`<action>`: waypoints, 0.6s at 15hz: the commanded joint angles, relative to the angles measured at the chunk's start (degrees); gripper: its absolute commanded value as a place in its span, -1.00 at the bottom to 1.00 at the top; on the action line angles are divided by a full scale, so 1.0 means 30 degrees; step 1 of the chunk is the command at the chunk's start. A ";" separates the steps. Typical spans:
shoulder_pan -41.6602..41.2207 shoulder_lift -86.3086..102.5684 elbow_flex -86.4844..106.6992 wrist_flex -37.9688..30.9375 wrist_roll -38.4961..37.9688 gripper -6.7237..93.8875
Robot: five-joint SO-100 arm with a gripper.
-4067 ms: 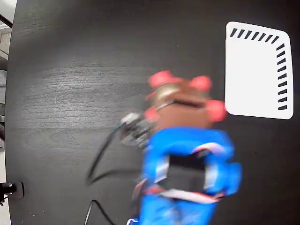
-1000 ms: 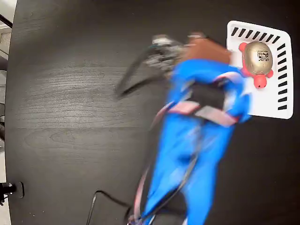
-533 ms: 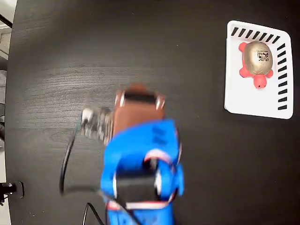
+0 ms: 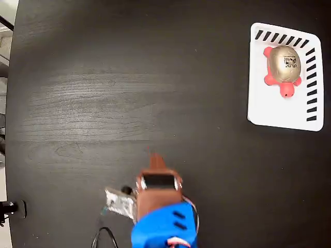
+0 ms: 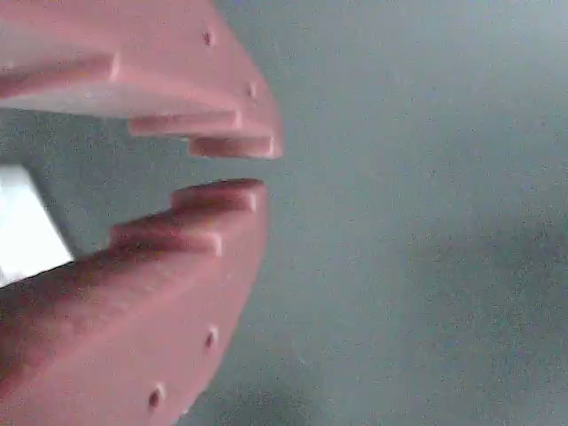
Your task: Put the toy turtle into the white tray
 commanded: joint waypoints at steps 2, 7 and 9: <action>0.0205 0.4775 0.2432 0.1904 -0.0352 -0.88; 0.0381 0.8994 0.5098 0.4219 -0.0410 -0.87; 0.0615 0.9492 0.5186 0.4307 -0.0439 -0.87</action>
